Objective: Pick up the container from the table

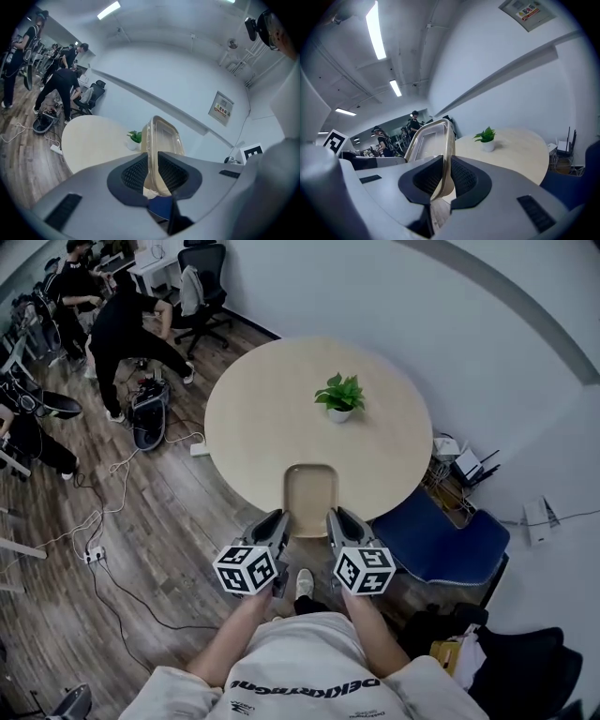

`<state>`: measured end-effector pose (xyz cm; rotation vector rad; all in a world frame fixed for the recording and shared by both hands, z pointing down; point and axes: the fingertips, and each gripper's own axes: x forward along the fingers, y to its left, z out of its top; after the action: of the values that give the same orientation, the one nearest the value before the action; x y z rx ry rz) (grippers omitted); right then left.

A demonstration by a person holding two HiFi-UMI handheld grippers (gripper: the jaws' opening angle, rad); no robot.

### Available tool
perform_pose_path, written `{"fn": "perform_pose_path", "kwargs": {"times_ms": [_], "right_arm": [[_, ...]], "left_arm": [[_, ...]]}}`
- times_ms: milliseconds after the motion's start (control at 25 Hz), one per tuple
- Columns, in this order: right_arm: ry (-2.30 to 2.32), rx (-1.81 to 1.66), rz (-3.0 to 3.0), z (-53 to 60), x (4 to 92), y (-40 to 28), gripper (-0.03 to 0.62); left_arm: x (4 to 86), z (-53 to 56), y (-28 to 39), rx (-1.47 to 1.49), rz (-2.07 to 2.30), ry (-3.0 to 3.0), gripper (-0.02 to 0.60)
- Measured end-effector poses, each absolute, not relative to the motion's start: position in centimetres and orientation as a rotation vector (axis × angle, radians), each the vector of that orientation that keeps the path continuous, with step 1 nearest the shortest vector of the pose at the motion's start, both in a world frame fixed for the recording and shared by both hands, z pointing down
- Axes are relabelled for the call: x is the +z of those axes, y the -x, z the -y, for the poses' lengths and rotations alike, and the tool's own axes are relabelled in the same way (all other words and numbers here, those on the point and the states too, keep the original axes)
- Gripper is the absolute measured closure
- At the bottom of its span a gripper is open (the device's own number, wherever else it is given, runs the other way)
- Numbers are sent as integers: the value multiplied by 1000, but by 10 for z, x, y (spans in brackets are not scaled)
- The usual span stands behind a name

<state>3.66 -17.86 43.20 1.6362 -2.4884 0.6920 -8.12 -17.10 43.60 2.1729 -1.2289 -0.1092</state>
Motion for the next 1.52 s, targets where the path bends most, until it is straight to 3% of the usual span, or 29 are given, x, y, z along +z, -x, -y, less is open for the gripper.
{"fn": "perform_pose_path", "kwargs": {"times_ms": [640,1520], "right_arm": [[-1674,481,2549,135,388,-32,519],[-1696,468,2551,129,390,-34,519]], "left_arm": [[395,125,87,-160,1328,-2292,505],[396,120,86,-171,1342,-2315,505]]}}
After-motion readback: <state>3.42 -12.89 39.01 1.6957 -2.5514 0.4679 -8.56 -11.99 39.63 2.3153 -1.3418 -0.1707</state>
